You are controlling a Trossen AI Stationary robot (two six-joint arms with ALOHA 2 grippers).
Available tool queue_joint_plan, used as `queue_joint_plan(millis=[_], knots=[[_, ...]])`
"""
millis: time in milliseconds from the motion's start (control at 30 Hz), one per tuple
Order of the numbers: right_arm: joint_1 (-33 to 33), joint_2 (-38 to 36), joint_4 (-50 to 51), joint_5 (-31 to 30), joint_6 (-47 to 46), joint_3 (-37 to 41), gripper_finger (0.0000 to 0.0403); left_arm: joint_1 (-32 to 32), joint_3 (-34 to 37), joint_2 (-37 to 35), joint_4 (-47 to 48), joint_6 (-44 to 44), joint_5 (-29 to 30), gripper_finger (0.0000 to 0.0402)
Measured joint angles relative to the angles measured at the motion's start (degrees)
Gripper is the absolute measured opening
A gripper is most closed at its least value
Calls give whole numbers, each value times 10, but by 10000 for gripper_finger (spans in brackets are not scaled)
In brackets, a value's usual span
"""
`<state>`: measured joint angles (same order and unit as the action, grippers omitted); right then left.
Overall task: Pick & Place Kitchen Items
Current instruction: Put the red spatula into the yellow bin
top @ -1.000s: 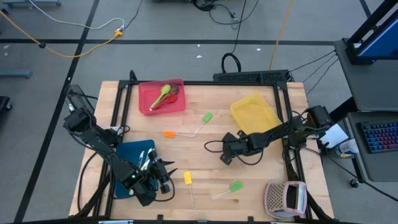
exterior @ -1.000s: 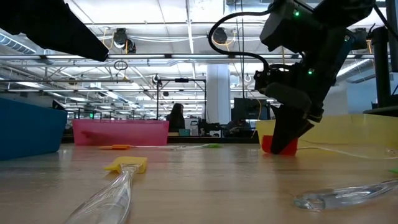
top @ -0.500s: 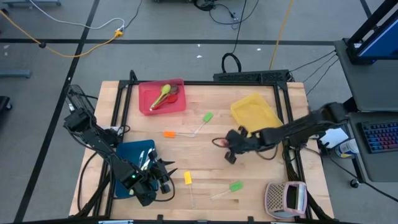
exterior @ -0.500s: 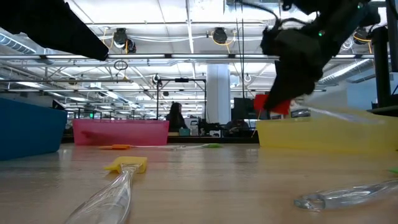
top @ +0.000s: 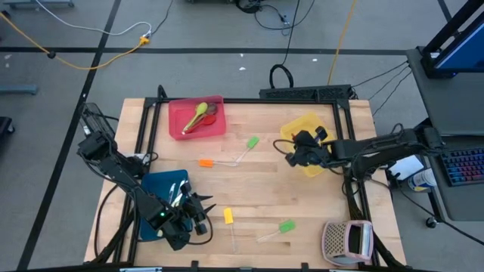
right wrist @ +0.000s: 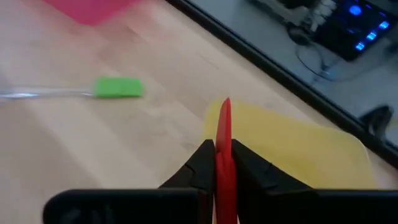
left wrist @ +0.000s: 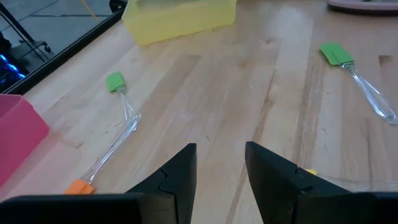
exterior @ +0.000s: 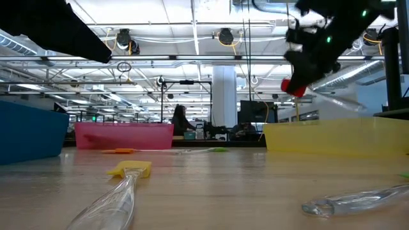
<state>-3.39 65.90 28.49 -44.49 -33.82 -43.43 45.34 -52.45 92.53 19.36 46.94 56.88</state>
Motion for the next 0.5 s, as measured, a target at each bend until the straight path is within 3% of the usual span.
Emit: queue_joint_plan(millis=[233, 500], knots=[[64, 5, -141, 37, 2, 120, 30, 0, 0, 0, 0, -1, 0, 143], [86, 2, -209, 74, -15, 193, 32, -7, 0, 0, -1, -12, 0, 143]])
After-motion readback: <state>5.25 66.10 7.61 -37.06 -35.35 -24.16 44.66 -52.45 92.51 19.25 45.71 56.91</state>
